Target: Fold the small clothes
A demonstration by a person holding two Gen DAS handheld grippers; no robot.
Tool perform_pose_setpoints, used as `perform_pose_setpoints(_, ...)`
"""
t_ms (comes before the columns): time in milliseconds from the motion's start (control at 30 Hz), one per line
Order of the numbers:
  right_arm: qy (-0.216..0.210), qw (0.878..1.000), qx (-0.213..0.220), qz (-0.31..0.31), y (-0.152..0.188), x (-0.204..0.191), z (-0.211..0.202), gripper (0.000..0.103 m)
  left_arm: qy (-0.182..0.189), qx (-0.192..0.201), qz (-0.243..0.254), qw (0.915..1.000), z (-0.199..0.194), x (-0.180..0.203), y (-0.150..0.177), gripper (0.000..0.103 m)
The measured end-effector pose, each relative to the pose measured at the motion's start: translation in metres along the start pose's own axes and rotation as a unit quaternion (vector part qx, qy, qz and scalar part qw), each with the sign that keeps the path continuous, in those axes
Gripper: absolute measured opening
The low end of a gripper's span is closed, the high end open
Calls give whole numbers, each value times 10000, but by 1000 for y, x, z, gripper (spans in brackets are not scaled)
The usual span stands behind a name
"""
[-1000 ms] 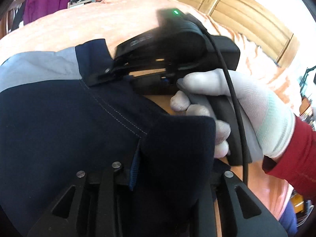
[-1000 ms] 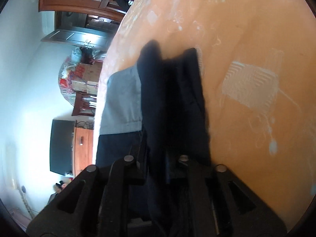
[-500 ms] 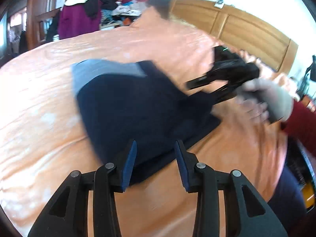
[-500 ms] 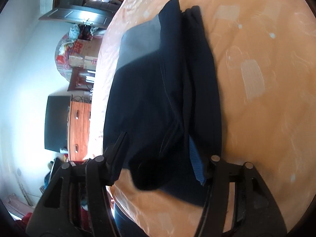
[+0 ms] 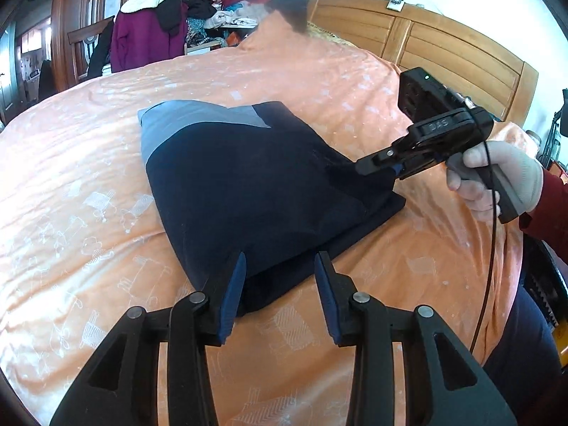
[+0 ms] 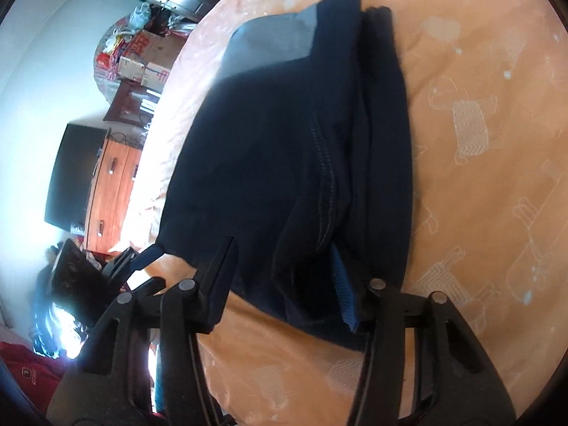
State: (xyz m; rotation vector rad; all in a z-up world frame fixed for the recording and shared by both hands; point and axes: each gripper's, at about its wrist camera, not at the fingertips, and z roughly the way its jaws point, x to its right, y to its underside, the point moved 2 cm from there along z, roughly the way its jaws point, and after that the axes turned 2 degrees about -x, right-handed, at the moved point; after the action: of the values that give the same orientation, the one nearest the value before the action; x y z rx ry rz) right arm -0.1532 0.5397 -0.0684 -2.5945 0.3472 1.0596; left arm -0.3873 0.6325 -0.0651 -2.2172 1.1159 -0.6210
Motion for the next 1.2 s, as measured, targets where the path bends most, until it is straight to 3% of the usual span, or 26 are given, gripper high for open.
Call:
perform_pose_setpoints(67,-11,10000,-82,17,4,4,11,45,-11,-3,-21,10000,0,3,3,41)
perform_pose_setpoints(133,524,9983,-7,-235,13,7,9,1,-60,4,17,10000,2,4,5,41)
perform_pose_setpoints(300,420,9965,673,-268,33,2,-32,0,-54,11,37,10000,1,7,8,41)
perform_pose_setpoints(400,435,9956,819,-149,41,13,-43,0,-135,25,81,9999,-6,9,14,41)
perform_pose_setpoints(500,330,9961,819,-35,43,20,-40,0,-279,-35,187,9994,-5,12,20,42)
perform_pose_setpoints(600,-240,9976,647,74,40,22,-28,4,-435,24,15,9991,-10,9,25,44)
perform_pose_setpoints(667,-260,9972,704,26,39,20,-25,6,-439,63,-172,9989,-10,1,28,46)
perform_pose_setpoints(733,-304,9963,796,-58,35,16,-23,16,-462,-22,-247,9986,-2,-5,30,46)
perform_pose_setpoints(867,-279,9978,558,-209,27,9,0,23,-663,-44,-378,9971,18,-15,22,46)
perform_pose_setpoints(900,-226,9984,480,-202,26,10,8,19,-737,-43,-446,9963,22,-20,19,46)
perform_pose_setpoints(933,-90,9988,427,-214,25,11,14,0,-776,-59,-527,9956,29,-25,16,48)
perform_pose_setpoints(1000,176,9986,446,-223,23,9,13,0,-917,-377,-537,9936,51,-36,15,49)
perform_pose_setpoints(1033,321,9975,544,-316,24,5,5,0,-844,-644,-436,9934,63,-39,16,43)
perform_pose_setpoints(1067,422,9954,760,-399,26,0,-13,0,-1029,-647,-178,9924,62,-34,13,39)
perform_pose_setpoints(1100,433,9943,891,-393,28,0,-26,0,-1439,-568,380,9872,50,-22,6,34)
perform_pose_setpoints(1200,370,9953,845,-284,34,11,-35,0,-1599,-325,1001,9815,18,-4,-5,40)
